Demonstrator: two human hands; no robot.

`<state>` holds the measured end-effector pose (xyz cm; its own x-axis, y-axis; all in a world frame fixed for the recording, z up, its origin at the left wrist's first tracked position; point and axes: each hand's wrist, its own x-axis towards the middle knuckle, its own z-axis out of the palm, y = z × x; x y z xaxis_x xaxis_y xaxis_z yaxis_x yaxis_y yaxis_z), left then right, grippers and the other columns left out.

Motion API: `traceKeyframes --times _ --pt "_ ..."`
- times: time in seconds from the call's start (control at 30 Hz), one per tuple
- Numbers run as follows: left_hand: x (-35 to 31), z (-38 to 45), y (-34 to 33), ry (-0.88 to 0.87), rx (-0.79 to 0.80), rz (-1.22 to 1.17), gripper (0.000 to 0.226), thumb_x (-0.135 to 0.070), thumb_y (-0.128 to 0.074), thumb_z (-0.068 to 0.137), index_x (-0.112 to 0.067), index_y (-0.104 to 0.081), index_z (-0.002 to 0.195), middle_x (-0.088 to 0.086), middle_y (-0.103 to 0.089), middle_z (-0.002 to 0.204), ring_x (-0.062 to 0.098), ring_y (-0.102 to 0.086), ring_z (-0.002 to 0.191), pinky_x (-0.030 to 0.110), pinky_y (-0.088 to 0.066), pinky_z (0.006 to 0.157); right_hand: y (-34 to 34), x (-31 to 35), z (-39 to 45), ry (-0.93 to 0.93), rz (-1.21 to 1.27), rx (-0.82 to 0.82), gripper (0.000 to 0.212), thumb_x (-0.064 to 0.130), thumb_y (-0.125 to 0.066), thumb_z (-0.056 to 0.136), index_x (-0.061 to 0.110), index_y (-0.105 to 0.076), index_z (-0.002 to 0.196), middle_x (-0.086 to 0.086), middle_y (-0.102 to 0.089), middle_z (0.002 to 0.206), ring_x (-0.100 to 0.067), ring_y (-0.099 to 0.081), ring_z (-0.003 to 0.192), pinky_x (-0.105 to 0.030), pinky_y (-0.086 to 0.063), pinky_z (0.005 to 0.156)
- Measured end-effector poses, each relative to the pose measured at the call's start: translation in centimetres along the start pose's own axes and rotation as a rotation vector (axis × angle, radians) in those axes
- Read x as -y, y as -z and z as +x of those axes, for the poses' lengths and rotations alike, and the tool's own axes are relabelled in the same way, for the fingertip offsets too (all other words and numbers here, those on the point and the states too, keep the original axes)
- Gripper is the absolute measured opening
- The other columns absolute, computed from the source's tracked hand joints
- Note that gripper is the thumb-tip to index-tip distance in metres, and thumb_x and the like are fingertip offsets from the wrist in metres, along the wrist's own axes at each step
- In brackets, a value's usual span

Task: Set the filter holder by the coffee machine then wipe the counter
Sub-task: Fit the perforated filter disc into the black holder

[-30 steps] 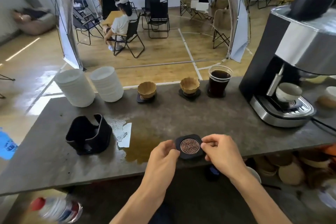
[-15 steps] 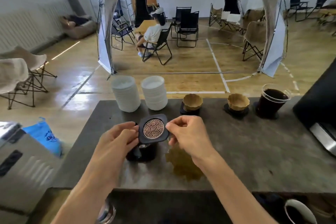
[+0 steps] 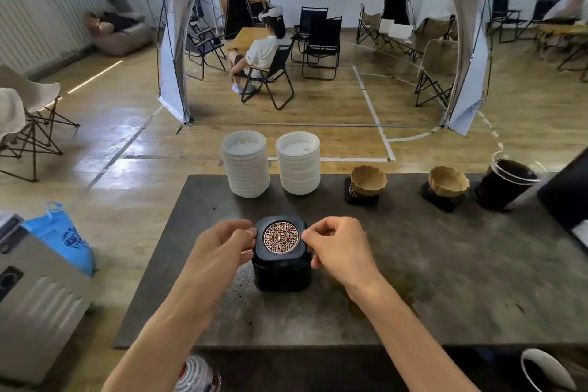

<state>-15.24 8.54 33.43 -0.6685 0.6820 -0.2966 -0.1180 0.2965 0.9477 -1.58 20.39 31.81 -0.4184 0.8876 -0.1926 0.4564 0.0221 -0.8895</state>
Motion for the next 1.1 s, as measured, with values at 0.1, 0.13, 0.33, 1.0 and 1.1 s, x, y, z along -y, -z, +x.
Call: traceKeyframes --times 0.1,0.13,0.33,1.0,1.1 --pt "0.1 0.2 0.4 -0.048 0.025 0.112 0.021 -0.015 -0.058 0.096 -0.018 -0.065 0.115 -0.001 -0.073 0.107 0.011 -0.068 0.1 0.03 -0.052 0.094 -0.3 0.1 -0.2 0.013 -0.035 -0.025 0.011 0.021 -0.069 0.089 0.017 -0.07 0.079 0.003 -0.07 0.066 -0.004 -0.061 0.042 -0.014 -0.044 0.045" --pt "0.2 0.3 0.6 -0.072 0.03 0.143 0.022 -0.015 -0.059 0.095 -0.018 -0.065 0.116 -0.003 -0.073 0.106 0.009 -0.068 0.099 0.028 -0.051 0.094 -0.4 0.1 -0.3 0.017 -0.038 -0.029 0.009 0.021 -0.069 0.089 0.017 -0.07 0.08 0.003 -0.071 0.067 -0.004 -0.062 0.042 -0.014 -0.045 0.045" --pt "1.1 0.8 1.0 -0.16 0.085 0.201 0.028 -0.011 -0.062 0.093 -0.017 -0.063 0.12 -0.005 -0.072 0.109 0.006 -0.066 0.102 0.018 -0.048 0.086 -0.6 -0.2 0.0 -0.042 0.064 0.0 0.004 0.019 -0.072 0.087 0.016 -0.07 0.086 -0.001 -0.071 0.061 -0.009 -0.062 0.046 -0.02 -0.045 0.048" --pt "2.2 2.8 -0.6 -0.268 -0.173 0.924 0.032 -0.05 -0.054 0.087 -0.021 -0.058 0.073 -0.007 -0.061 0.072 0.02 -0.058 0.074 0.033 -0.044 0.063 1.3 -0.2 2.3 -0.114 0.304 0.008 0.006 0.008 -0.068 0.089 0.005 -0.07 0.094 -0.004 -0.061 0.055 -0.007 -0.05 0.043 -0.019 -0.035 0.039" --pt "2.3 3.5 -0.5 -0.3 -0.158 0.917 0.031 -0.044 -0.057 0.088 -0.018 -0.06 0.071 -0.005 -0.063 0.07 0.018 -0.059 0.072 0.033 -0.047 0.061 1.6 -0.3 2.4 -0.114 0.295 0.005 0.006 0.009 -0.068 0.09 0.007 -0.07 0.095 -0.003 -0.062 0.056 -0.007 -0.051 0.044 -0.018 -0.036 0.039"
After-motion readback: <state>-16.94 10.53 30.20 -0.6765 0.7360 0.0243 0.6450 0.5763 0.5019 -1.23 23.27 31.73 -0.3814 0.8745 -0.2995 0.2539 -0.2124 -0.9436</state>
